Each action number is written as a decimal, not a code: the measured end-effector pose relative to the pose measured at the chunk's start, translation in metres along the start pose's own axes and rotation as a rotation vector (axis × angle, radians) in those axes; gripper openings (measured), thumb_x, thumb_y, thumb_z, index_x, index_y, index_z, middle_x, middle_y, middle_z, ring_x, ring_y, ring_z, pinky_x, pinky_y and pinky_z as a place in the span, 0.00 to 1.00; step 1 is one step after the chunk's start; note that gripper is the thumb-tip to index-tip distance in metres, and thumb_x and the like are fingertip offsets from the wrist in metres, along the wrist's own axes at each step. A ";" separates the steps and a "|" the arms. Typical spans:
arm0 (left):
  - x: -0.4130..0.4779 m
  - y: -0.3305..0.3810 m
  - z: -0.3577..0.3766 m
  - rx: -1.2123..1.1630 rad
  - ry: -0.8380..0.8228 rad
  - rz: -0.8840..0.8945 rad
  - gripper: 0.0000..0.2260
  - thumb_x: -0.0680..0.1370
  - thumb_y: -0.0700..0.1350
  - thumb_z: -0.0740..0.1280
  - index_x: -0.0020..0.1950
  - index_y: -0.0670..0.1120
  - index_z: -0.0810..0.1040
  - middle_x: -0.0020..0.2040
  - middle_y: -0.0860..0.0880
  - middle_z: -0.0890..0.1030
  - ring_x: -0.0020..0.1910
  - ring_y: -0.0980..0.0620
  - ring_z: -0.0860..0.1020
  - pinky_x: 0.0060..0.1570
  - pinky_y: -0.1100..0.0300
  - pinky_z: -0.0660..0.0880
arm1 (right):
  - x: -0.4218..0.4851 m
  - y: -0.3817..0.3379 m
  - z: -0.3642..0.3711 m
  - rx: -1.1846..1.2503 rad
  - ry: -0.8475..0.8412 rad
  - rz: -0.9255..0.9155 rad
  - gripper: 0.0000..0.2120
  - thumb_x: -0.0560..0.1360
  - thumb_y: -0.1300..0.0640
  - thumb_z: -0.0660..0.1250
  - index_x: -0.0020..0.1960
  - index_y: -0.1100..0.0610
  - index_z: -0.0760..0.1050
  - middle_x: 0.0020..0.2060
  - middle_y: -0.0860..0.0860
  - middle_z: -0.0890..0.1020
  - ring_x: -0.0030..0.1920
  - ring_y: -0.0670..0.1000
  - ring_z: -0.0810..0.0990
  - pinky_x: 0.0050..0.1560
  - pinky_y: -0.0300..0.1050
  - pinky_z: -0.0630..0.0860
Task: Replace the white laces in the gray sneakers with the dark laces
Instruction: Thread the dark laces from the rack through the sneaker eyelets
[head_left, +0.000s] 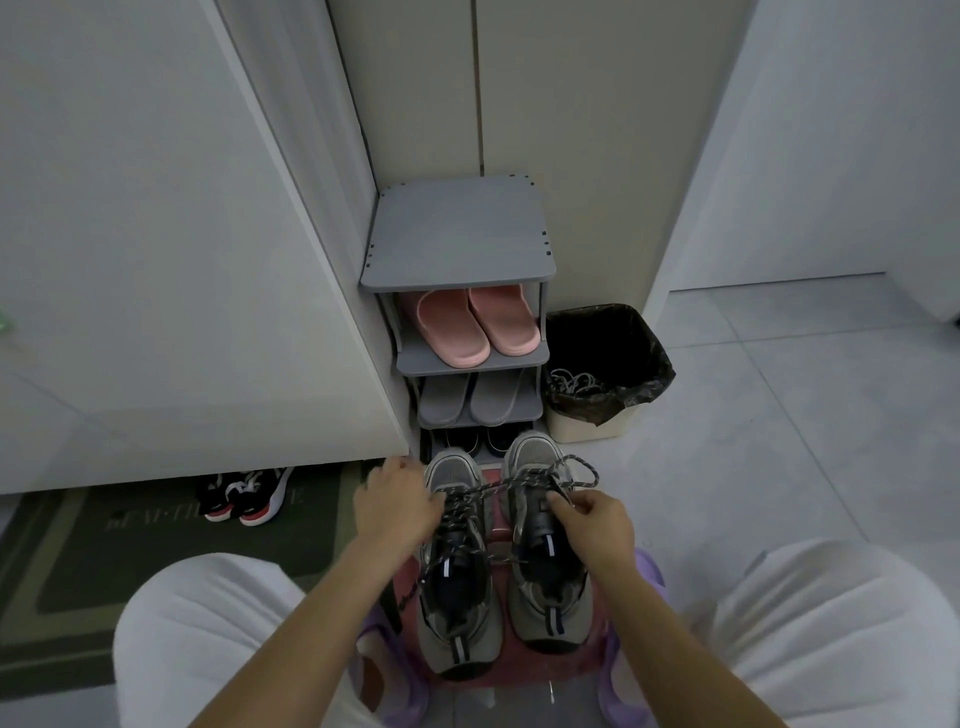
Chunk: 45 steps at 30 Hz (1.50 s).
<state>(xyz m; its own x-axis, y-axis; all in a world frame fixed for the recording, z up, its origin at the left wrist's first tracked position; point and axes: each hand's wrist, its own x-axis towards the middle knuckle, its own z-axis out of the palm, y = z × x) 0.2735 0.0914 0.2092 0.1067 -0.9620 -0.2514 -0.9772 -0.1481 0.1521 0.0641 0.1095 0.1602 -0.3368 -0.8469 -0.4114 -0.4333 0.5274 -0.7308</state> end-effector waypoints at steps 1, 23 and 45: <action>0.001 0.011 0.000 -0.049 0.027 0.048 0.17 0.77 0.53 0.63 0.63 0.47 0.74 0.63 0.47 0.72 0.63 0.46 0.71 0.60 0.52 0.70 | 0.000 0.001 0.000 0.002 0.006 -0.003 0.14 0.75 0.48 0.67 0.53 0.57 0.80 0.39 0.49 0.81 0.40 0.48 0.77 0.36 0.38 0.69; 0.029 0.043 0.018 -0.231 -0.086 0.067 0.06 0.77 0.42 0.64 0.42 0.44 0.79 0.54 0.48 0.74 0.54 0.50 0.73 0.54 0.53 0.75 | 0.010 0.005 0.002 0.086 -0.017 0.091 0.10 0.76 0.53 0.65 0.47 0.59 0.81 0.37 0.54 0.82 0.40 0.54 0.80 0.45 0.47 0.77; 0.017 -0.039 0.024 -0.174 -0.367 -0.208 0.07 0.76 0.46 0.65 0.41 0.45 0.79 0.43 0.46 0.81 0.46 0.48 0.80 0.47 0.57 0.76 | 0.010 -0.008 -0.004 -0.076 -0.153 -0.067 0.20 0.75 0.62 0.64 0.67 0.54 0.72 0.41 0.51 0.78 0.45 0.52 0.77 0.48 0.41 0.72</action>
<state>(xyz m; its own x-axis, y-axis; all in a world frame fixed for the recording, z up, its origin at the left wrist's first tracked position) 0.3090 0.0866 0.1765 0.1945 -0.7676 -0.6106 -0.8931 -0.3960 0.2133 0.0606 0.0966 0.1646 -0.1766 -0.8780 -0.4450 -0.5144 0.4677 -0.7188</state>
